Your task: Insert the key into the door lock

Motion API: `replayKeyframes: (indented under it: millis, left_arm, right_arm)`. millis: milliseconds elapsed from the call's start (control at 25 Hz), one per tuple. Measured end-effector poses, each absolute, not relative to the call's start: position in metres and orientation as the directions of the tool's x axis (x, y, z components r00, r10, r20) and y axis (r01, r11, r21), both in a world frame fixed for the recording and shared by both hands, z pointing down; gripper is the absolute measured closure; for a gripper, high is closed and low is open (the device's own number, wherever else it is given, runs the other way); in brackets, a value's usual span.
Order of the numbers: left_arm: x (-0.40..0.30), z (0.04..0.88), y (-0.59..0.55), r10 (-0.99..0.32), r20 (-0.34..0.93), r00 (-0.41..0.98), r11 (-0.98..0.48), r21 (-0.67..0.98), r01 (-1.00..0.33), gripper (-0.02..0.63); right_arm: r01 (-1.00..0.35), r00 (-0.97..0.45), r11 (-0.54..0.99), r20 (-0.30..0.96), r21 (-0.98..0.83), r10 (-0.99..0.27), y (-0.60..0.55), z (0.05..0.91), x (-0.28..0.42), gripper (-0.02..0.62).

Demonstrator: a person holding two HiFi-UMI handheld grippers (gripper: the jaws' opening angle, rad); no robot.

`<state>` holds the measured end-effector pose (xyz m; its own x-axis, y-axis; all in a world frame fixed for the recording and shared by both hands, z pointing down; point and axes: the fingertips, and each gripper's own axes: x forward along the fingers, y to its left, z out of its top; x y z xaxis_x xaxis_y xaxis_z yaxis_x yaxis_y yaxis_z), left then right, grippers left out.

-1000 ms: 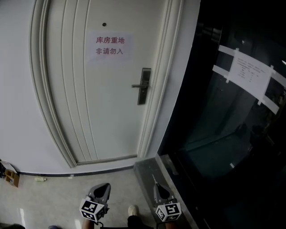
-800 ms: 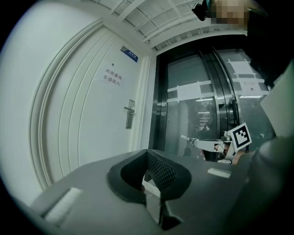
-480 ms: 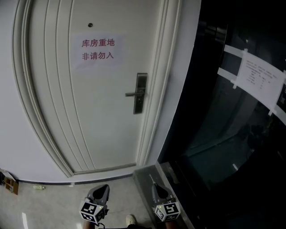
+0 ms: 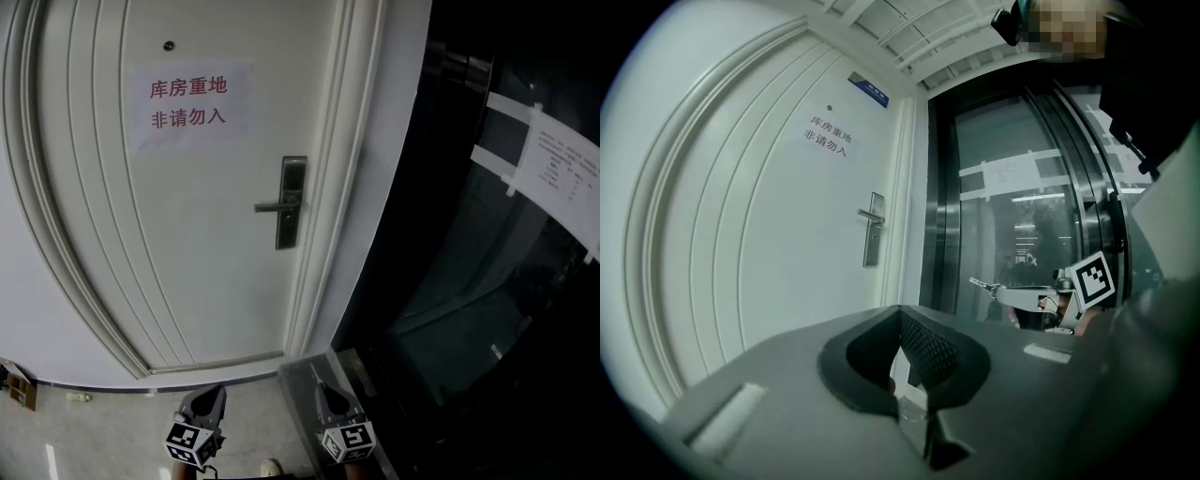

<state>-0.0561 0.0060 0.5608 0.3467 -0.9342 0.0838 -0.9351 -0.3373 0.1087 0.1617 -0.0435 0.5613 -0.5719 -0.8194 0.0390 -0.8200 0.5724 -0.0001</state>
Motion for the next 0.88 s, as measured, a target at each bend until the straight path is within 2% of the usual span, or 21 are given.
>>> replayKeyframes:
  millis: [400,880]
  left_arm:
    - [-0.055,0.557,-0.039,-0.941,0.078,0.328,-0.321,0.098,-0.942,0.604]
    - [-0.063,0.563,-0.116,-0.925,0.088,0.370,-0.361,0.098,-0.927,0.604]
  right_arm:
    - [-0.812,-0.584,0.584,0.030,-0.001,-0.811,-0.090,0.561,0.164,0.584]
    - [-0.828,-0.561,0.561,0.019,-0.006,-0.827,-0.157,0.562,0.151,0.584]
